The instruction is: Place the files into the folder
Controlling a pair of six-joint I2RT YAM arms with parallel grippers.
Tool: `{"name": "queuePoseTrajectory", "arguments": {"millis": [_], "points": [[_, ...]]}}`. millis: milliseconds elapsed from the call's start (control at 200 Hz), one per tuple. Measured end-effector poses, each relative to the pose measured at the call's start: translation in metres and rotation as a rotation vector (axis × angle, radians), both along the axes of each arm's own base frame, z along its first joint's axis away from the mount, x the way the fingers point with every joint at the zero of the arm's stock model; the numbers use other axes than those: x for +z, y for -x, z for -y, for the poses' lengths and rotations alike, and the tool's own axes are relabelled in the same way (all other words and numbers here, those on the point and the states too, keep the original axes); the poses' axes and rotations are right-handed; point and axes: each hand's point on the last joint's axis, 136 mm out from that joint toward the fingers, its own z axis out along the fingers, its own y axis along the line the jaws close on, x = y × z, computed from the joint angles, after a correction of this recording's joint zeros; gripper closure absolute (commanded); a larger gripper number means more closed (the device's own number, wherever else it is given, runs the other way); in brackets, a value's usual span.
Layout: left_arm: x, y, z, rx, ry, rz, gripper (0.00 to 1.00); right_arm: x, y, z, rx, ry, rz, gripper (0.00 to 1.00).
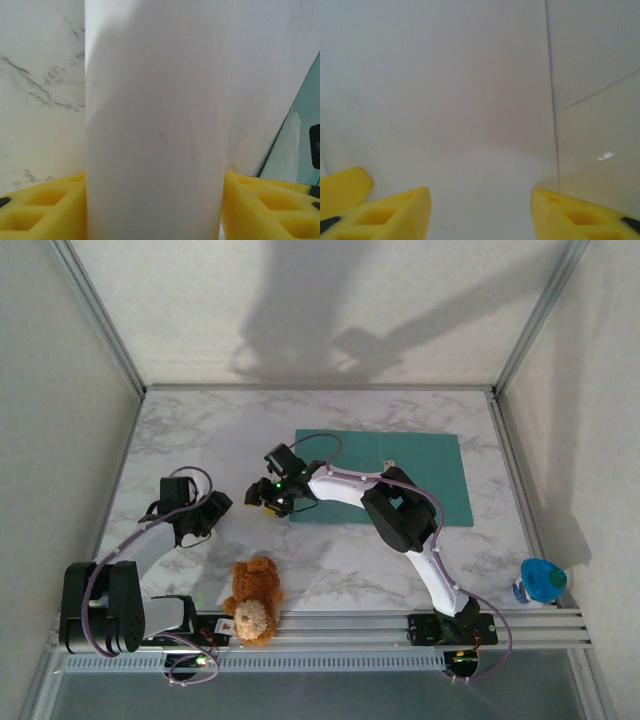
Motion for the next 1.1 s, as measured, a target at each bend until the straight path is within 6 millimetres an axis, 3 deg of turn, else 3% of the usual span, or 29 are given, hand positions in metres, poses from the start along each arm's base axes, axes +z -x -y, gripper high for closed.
{"name": "queuePoseTrajectory", "arguments": {"millis": [180, 361, 491, 621, 746, 876, 986, 1097], "points": [[0.001, 0.0, 0.001, 0.003, 0.013, 0.0, 0.49, 0.001, 0.002, -0.001, 0.009, -0.005, -0.011, 0.41], [0.001, -0.001, 0.002, 0.01, 0.023, 0.0, 0.49, 0.015, 0.01, -0.006, 0.041, -0.039, -0.052, 0.35], [0.002, -0.001, 0.003, 0.011, 0.032, -0.001, 0.51, 0.043, 0.013, -0.006, 0.057, -0.076, -0.054, 0.32], [0.005, -0.001, 0.004, 0.012, 0.04, 0.009, 0.52, 0.087, 0.008, -0.001, 0.054, -0.148, -0.022, 0.3], [0.013, -0.003, 0.005, 0.013, 0.052, 0.031, 0.53, 0.13, 0.002, 0.02, 0.023, -0.215, 0.02, 0.29], [0.018, -0.003, 0.007, 0.016, 0.069, 0.045, 0.58, 0.158, -0.003, 0.044, -0.02, -0.277, 0.048, 0.29], [0.021, -0.004, 0.009, 0.014, 0.083, 0.053, 0.59, 0.162, -0.006, 0.066, -0.065, -0.337, 0.033, 0.29], [0.022, -0.004, 0.011, 0.013, 0.1, 0.053, 0.59, 0.148, -0.014, 0.094, -0.151, -0.398, -0.031, 0.29]]}}
